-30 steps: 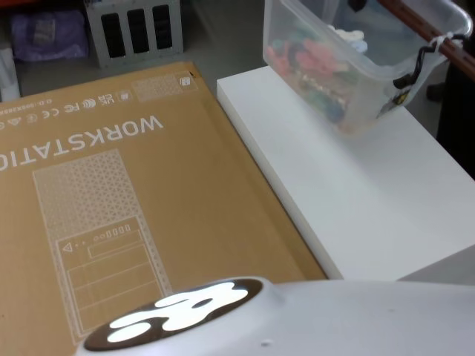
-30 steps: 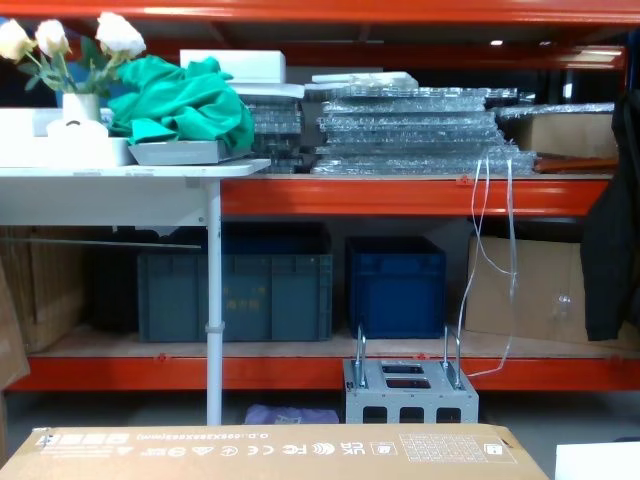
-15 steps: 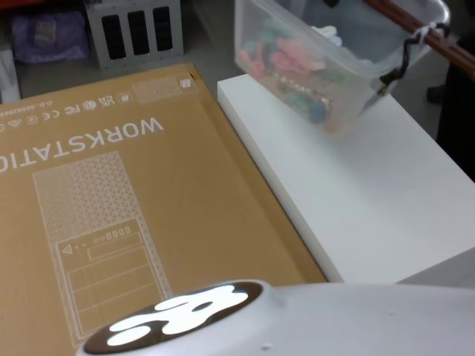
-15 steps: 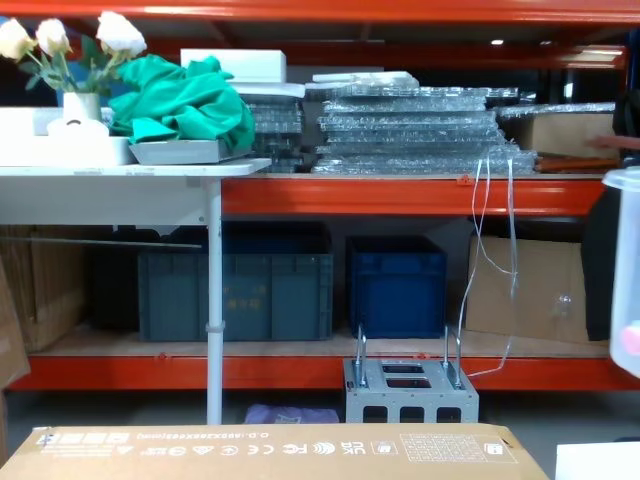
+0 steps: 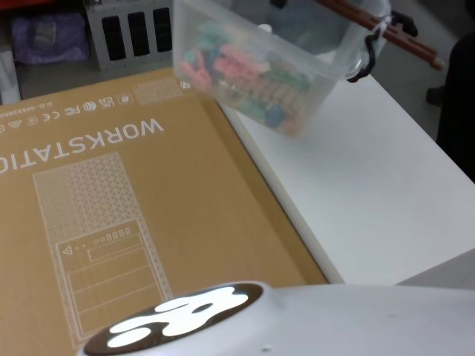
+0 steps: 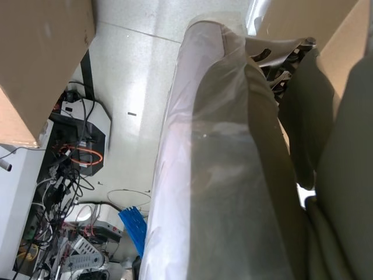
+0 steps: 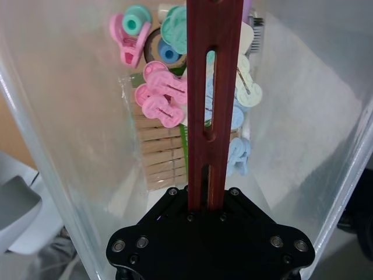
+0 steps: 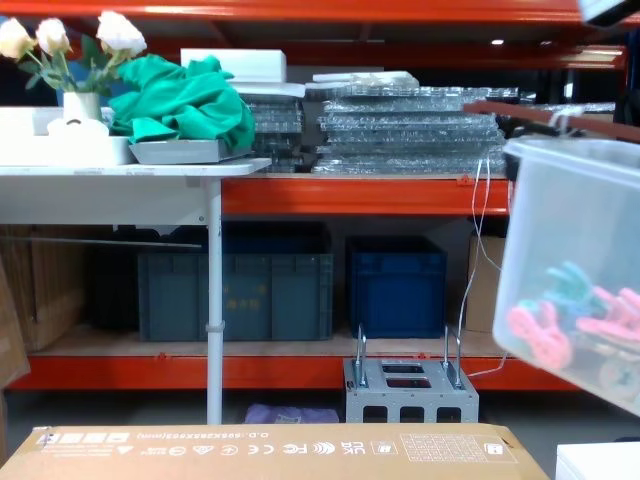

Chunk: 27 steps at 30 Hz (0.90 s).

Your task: Use one hand to grasp the basket and place it at the designated location.

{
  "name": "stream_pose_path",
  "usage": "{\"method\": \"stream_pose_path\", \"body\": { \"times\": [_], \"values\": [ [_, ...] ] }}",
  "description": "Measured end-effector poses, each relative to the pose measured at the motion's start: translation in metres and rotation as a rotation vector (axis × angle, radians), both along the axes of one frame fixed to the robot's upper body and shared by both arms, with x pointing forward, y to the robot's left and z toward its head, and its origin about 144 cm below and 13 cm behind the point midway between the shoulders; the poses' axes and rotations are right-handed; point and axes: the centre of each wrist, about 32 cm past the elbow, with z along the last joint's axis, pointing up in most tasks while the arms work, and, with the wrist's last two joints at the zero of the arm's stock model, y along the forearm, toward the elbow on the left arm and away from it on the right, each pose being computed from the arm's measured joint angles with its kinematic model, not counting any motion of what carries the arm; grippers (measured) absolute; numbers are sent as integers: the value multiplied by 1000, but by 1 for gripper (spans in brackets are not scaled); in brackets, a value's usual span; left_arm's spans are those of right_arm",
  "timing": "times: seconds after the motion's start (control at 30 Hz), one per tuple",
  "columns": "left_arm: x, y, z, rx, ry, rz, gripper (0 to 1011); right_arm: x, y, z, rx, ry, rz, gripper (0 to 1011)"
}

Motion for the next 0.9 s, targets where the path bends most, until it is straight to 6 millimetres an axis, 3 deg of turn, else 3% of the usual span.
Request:
{"method": "stream_pose_path", "body": {
  "times": [0.5,0.9],
  "values": [
    [0,0,0,0,0,0,0,12,73,-6,-49,89,297,0],
    [0,0,0,0,0,-1,0,14,127,-34,-107,178,486,0]
  ]
}}
